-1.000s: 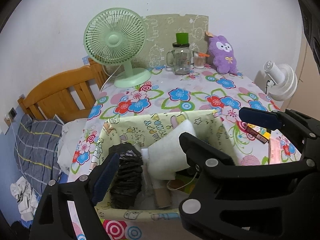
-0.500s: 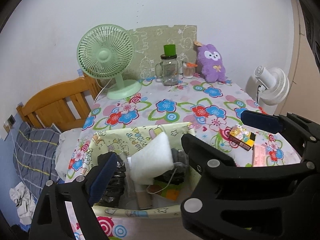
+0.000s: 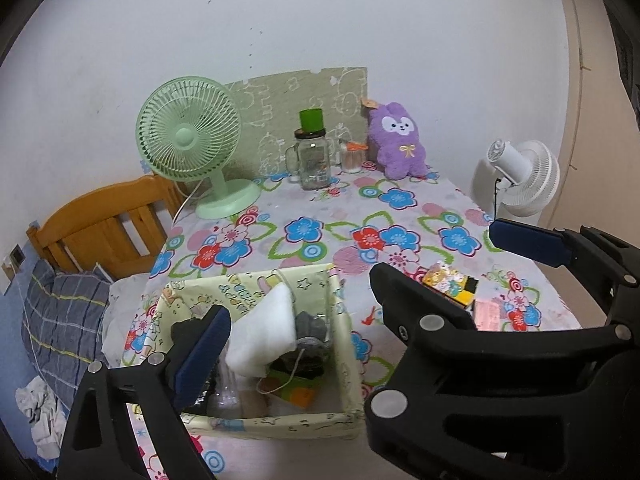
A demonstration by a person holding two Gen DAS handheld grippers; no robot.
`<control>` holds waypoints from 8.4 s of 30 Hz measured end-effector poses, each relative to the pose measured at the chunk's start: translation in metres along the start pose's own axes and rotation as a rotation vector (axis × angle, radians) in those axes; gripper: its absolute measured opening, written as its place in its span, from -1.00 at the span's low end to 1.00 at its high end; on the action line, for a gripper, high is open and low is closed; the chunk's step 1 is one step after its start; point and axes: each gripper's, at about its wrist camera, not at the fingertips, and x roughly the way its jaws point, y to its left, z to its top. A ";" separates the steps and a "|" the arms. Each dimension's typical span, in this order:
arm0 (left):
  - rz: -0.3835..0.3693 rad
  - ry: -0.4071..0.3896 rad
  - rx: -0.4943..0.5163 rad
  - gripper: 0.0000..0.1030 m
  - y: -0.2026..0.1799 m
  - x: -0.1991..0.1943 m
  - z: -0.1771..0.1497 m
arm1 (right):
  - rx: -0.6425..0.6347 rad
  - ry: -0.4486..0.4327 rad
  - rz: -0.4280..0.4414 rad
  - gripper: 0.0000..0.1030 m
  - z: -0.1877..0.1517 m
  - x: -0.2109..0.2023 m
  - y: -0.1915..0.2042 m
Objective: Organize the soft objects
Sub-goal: 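Withdraw both tools from the storage box toward the yellow snack box, then move the left tool toward the yellow snack box while right tool approaches the pink card, then grasp the pink card with right tool while left tool nears the snack box, then close the left tool on the yellow snack box, then carry the snack box with left tool and pink card with right tool to the box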
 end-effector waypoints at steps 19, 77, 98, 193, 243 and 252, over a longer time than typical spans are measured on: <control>-0.051 -0.056 0.032 0.93 -0.048 -0.011 0.002 | 0.059 -0.048 -0.087 0.85 -0.013 -0.033 -0.042; -0.155 0.142 0.105 0.91 -0.111 0.119 -0.043 | 0.220 0.164 -0.156 0.63 -0.093 0.066 -0.133; -0.153 0.244 0.113 0.91 -0.112 0.149 -0.053 | 0.216 0.307 -0.198 -0.11 -0.106 0.107 -0.136; -0.129 0.185 -0.016 -0.07 -0.134 0.138 0.000 | 0.251 0.181 -0.181 -0.15 -0.061 0.077 -0.177; -0.060 -0.054 0.000 -0.07 -0.063 -0.009 0.011 | 0.153 -0.044 -0.121 -0.16 -0.025 -0.049 -0.070; -0.037 -0.046 0.001 -0.07 -0.037 -0.006 0.011 | 0.127 -0.038 -0.097 -0.16 -0.014 -0.037 -0.045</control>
